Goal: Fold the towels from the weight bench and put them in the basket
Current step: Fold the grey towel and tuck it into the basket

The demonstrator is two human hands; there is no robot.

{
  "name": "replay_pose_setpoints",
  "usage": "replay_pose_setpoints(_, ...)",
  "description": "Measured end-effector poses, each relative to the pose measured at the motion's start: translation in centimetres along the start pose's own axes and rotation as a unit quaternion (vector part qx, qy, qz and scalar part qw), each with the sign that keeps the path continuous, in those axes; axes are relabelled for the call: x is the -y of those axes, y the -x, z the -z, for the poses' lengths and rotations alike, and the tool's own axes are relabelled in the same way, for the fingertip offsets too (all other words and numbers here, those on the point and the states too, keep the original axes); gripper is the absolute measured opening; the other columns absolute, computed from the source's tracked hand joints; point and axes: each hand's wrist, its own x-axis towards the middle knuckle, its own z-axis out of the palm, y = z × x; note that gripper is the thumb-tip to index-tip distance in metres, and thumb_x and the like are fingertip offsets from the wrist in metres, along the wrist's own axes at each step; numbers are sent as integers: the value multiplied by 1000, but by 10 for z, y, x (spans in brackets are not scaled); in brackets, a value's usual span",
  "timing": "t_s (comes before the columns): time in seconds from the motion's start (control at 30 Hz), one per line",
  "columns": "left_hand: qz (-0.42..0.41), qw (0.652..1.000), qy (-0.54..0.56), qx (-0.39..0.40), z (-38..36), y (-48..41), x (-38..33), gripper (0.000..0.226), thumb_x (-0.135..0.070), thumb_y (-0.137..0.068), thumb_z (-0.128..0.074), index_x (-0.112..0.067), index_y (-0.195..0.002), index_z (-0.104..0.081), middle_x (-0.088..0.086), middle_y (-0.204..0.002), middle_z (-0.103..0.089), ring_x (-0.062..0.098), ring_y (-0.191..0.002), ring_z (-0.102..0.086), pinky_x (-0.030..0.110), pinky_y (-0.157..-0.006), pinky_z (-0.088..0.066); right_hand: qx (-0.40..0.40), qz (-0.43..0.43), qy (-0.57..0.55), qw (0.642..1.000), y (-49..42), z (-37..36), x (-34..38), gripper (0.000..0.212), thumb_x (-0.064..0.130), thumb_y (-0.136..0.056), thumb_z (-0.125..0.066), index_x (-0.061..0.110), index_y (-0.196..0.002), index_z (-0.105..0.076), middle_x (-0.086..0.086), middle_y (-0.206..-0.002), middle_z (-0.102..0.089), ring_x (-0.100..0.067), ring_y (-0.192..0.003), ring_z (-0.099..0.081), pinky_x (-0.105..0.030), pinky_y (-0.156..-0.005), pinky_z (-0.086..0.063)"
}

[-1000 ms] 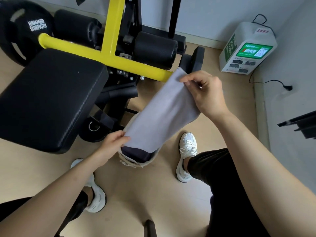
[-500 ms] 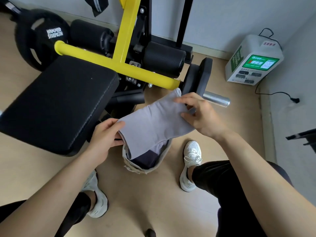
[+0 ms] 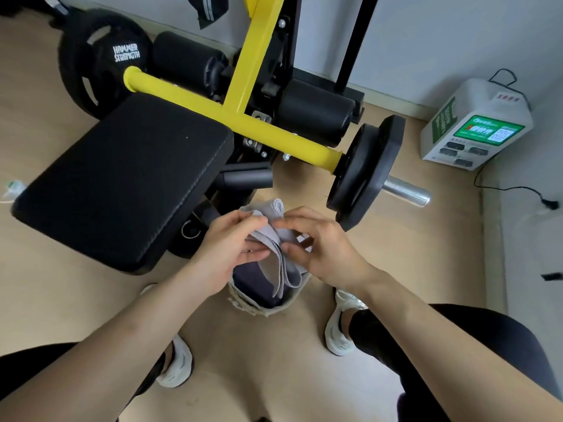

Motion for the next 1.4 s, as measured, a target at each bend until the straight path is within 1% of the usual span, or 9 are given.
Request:
replay_pose_setpoints(0.17,-1,1000,19,16,-4,4,-1,31,-22,-100,-62,1,-121,-65,22,-110,-76,35,-100,-76,40,-85,-61,-46,-23,10,999,0,-9,4,45,32,-76,-85,17,-115,-69,6,-108,-65,-14,-95,-64,-37,-81,-55)
replay_pose_setpoints(0.33,-10,999,30,31,-8,11,-6,23,-20,-102,-56,-7,-114,-72,17,-105,-78,30,-98,-77,41,-90,-59,-99,-21,17,995,-3,-9,1,27,15,-83,-78,17,-104,-63,6,-98,-64,-18,-83,-63,-42,-73,-55)
replay_pose_setpoints(0.43,-95,995,-35,-8,-1,11,-7,13,-12,-99,-61,-10,-102,-73,14,-95,-78,26,-88,-77,36,-80,-59,-98,-40,-16,994,-4,-1,2,22,9,-89,-69,18,-103,-55,4,-91,-61,-23,-79,-61,-44,-72,-54)
replay_pose_setpoints(0.6,-301,897,-323,-22,21,-3,-8,36,-21,-82,-77,-29,-116,-67,-14,-116,-66,4,-109,-62,13,-85,-49,-58,17,-9,998,-3,12,7,14,-1,-94,-60,12,-98,-56,-1,-96,-58,-28,-86,-56,-44,-71,-50)
replay_pose_setpoints(0.7,-278,878,-387,51,24,-7,-10,58,-47,-78,-70,-34,-134,-60,-19,-132,-58,2,-127,-49,20,-101,-41,-30,69,-11,997,-2,15,11,18,-10,-94,-56,5,-94,-66,-4,-104,-58,-23,-96,-59,-30,-78,-48)
replay_pose_setpoints(0.87,-215,890,-388,107,24,-10,-10,46,-54,-82,-65,-9,-90,-61,13,-83,-58,8,-69,-48,32,-67,-36,20,72,-16,997,2,23,14,49,-19,-90,-53,15,-118,-74,-5,-124,-59,-19,-114,-60,-37,-86,-52)
replay_pose_setpoints(0.97,-216,892,-381,110,25,-10,-9,49,-63,-81,-62,-14,-85,-59,3,-74,-53,11,-68,-47,37,-66,-37,26,30,-16,999,2,28,11,40,-9,-96,-54,15,-124,-70,2,-124,-58,-5,-112,-58,-16,-85,-44)
replay_pose_setpoints(1.13,-186,902,-371,121,27,-9,-9,39,-48,-73,-78,-23,-99,-66,3,-98,-72,25,-95,-70,57,-86,-56,-9,-45,-23,999,3,39,4,37,1,-96,-57,19,-126,-67,2,-121,-57,-15,-105,-58,-15,-84,-41)
replay_pose_setpoints(1.4,-119,959,-233,106,29,-10,-8,25,-11,-86,-79,-13,-109,-69,7,-108,-75,21,-103,-72,49,-96,-58,-32,-91,-24,995,4,56,-2,60,1,-82,-75,20,-136,-58,1,-132,-49,-5,-125,-47,-10,-102,-35)
